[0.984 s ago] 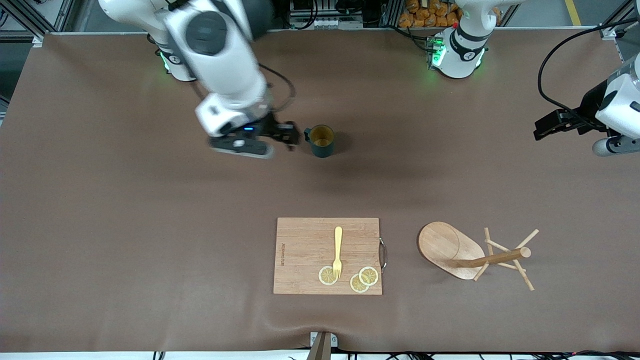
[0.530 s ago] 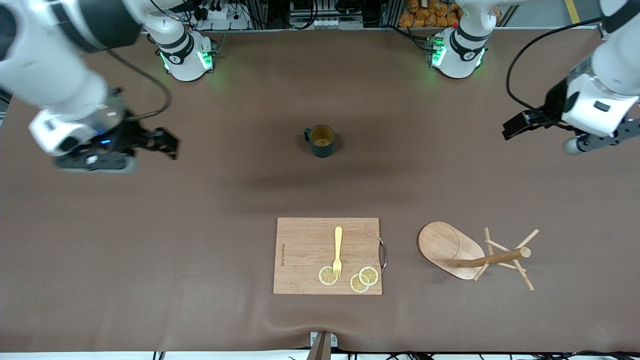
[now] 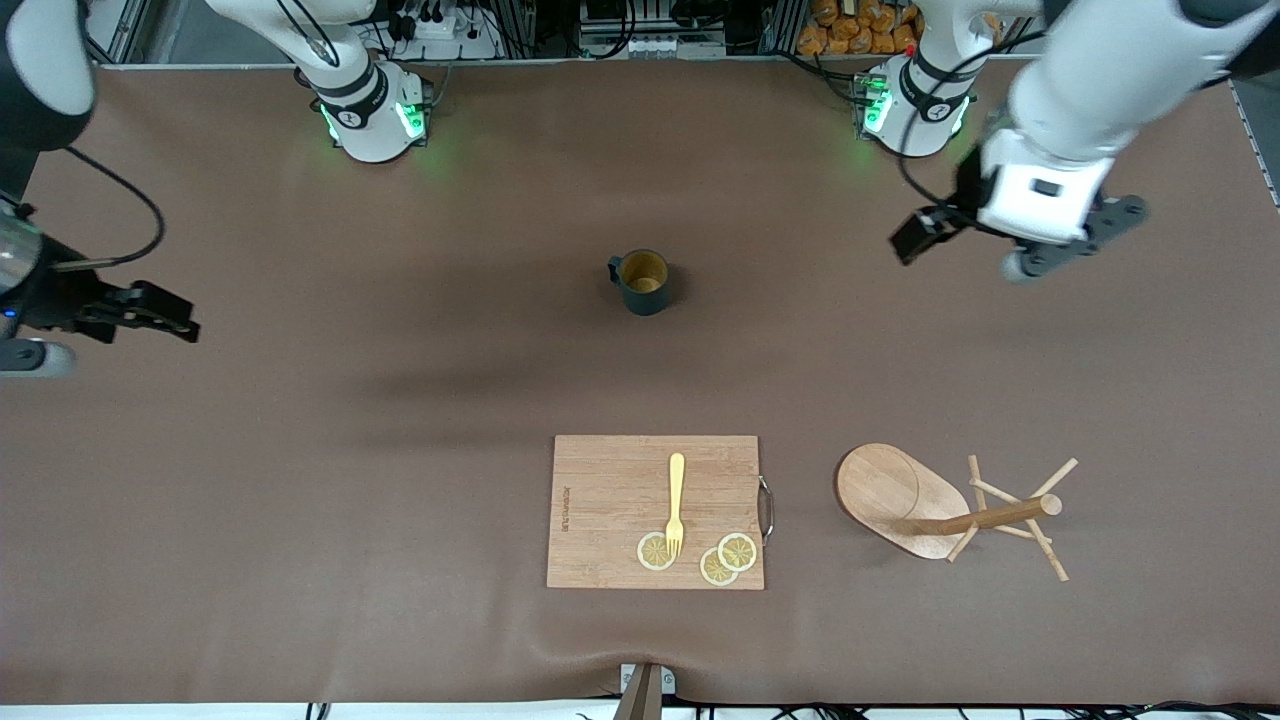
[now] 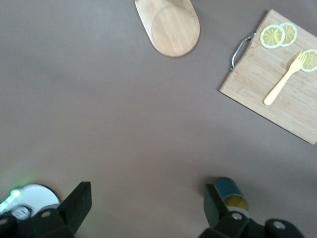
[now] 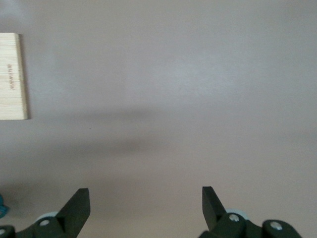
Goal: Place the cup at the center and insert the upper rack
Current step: 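Withdraw the right gripper while the left gripper moves toward the mug, then lower the open left gripper toward the mug handle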
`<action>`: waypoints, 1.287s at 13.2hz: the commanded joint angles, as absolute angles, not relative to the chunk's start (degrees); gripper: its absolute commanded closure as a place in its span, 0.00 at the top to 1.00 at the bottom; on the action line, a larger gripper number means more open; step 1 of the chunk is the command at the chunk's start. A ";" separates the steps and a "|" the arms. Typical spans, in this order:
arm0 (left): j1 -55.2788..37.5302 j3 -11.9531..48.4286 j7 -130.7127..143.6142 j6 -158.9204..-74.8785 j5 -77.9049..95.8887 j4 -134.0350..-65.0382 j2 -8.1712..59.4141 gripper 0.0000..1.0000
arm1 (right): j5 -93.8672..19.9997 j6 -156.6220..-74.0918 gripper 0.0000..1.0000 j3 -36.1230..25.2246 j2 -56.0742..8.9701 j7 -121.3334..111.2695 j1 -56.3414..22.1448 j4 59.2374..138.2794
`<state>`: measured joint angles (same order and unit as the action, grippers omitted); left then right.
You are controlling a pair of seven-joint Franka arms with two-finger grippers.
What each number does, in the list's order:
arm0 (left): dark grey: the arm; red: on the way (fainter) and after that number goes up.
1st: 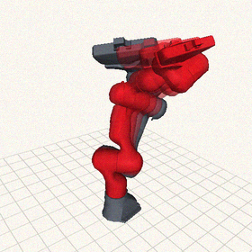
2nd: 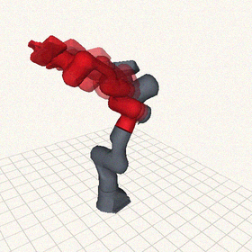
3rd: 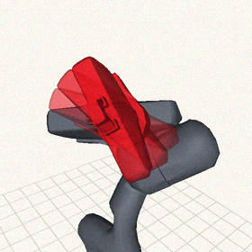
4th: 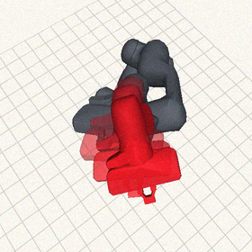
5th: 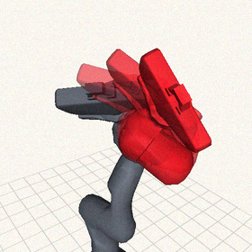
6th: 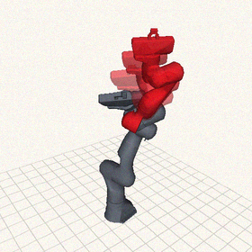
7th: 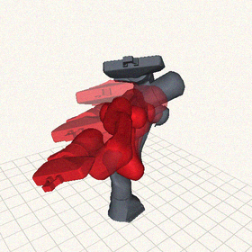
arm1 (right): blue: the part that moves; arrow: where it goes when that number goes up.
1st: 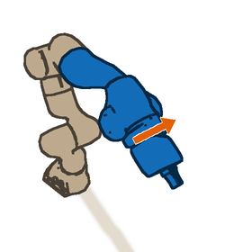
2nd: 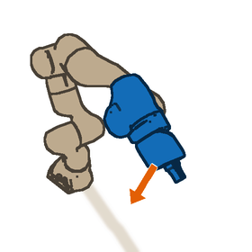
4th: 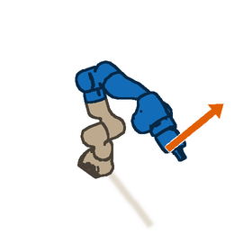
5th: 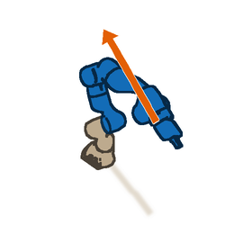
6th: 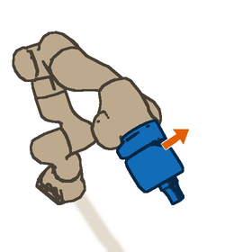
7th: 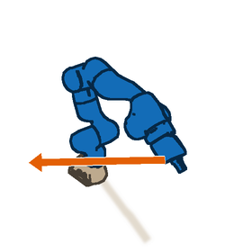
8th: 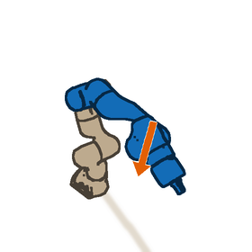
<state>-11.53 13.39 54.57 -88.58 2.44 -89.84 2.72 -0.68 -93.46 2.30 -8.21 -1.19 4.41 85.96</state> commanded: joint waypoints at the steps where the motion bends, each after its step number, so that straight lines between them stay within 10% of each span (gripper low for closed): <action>1: -21.33 8.10 64.21 -88.68 3.16 -86.41 6.14 1.00 | 0.00 -95.00 1.00 2.38 -7.38 -5.34 7.29 87.71; 17: -73.63 -16.24 107.83 -89.30 -6.59 -71.91 31.97 1.00 | 0.00 -98.44 1.00 -0.70 -7.65 -4.93 6.86 90.44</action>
<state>-69.30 -12.23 104.88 -90.16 -4.82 -76.56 27.31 -0.67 -98.52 -0.86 -8.24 -6.70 6.85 89.81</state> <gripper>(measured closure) 0.000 0.000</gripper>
